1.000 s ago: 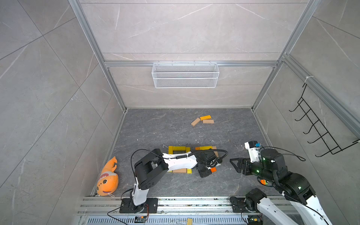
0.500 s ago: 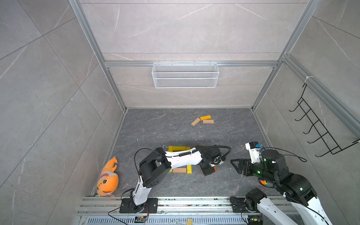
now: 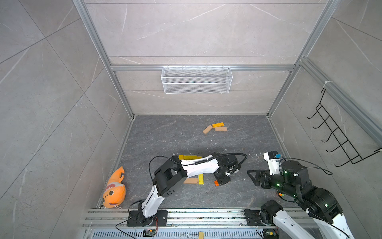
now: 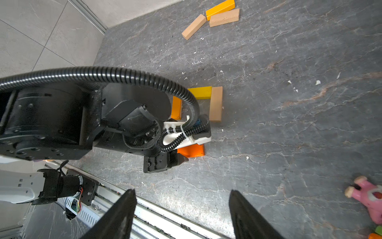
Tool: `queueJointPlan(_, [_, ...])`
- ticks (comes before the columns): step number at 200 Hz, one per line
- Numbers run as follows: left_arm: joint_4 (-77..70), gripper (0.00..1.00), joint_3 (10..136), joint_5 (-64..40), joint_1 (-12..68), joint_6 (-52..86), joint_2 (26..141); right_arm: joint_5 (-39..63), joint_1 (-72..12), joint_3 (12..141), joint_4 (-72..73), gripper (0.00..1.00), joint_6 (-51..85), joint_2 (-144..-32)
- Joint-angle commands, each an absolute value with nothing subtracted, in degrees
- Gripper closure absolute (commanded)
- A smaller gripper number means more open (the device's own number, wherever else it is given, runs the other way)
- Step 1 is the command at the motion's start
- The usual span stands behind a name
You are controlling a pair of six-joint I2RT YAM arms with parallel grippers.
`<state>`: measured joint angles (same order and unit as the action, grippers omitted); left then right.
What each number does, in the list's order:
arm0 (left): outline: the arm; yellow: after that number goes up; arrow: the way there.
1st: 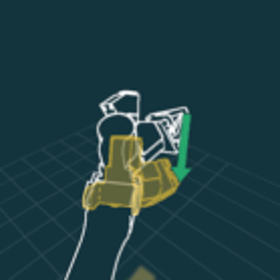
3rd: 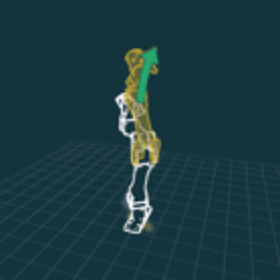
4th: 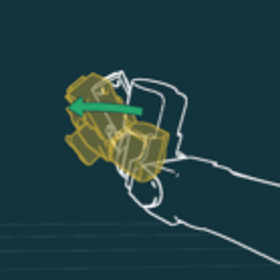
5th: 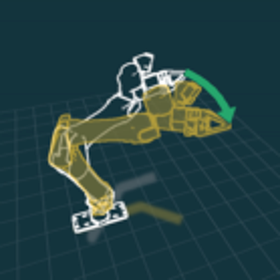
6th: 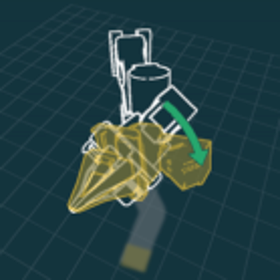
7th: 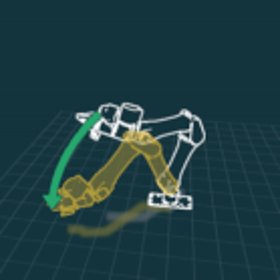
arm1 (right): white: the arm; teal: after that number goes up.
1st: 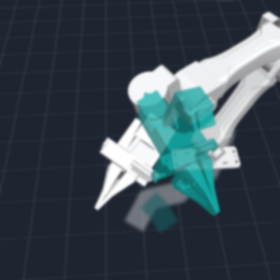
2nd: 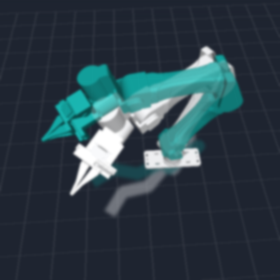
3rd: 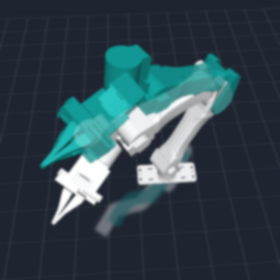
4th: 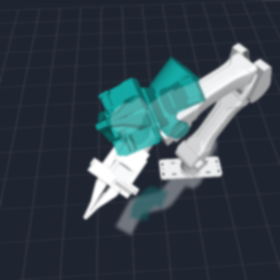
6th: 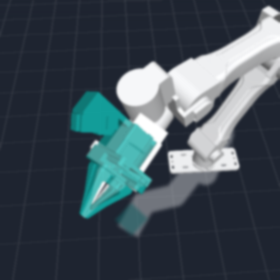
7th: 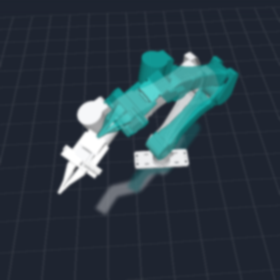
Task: Assemble the number 8 with building blocks
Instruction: Pick up the building block from the center of the board.
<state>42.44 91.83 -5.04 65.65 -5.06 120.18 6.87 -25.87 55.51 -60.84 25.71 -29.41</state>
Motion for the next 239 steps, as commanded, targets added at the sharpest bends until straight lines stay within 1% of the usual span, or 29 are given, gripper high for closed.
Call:
queueJointPlan(1, [45.27, 0.53, 94.36, -5.17, 65.92, -4.92, 121.52, 6.26, -26.19, 56.8, -62.8, 0.26, 24.52, -28.43])
queueJointPlan(138, [46.14, 0.62, 96.31, -4.26, 65.98, -7.05, 124.44, 5.91, -26.19, 56.91, -63.1, 0.26, 24.26, -28.38])
queueJointPlan(178, [46.12, 0.62, 96.22, -3.93, 65.92, -7.38, 124.98, 5.84, -26.24, 56.95, -63.11, 0.26, 24.17, -28.48])
queueJointPlan(212, [46.23, 0.56, 96.16, -3.66, 65.92, -7.39, 125.07, 5.89, -26.24, 56.78, -63.02, 0.26, 24.17, -28.48])
queueJointPlan(228, [46.14, 0.57, 95.94, -3.69, 65.92, -7.38, 124.98, 5.89, -26.19, 56.69, -62.94, 0.26, 24.17, -28.53])
queueJointPlan(239, [46.15, 0.6, 95.91, -3.69, 65.94, -7.47, 125.06, 5.87, -26.19, 56.52, -62.94, 0.26, 24.17, -28.48])
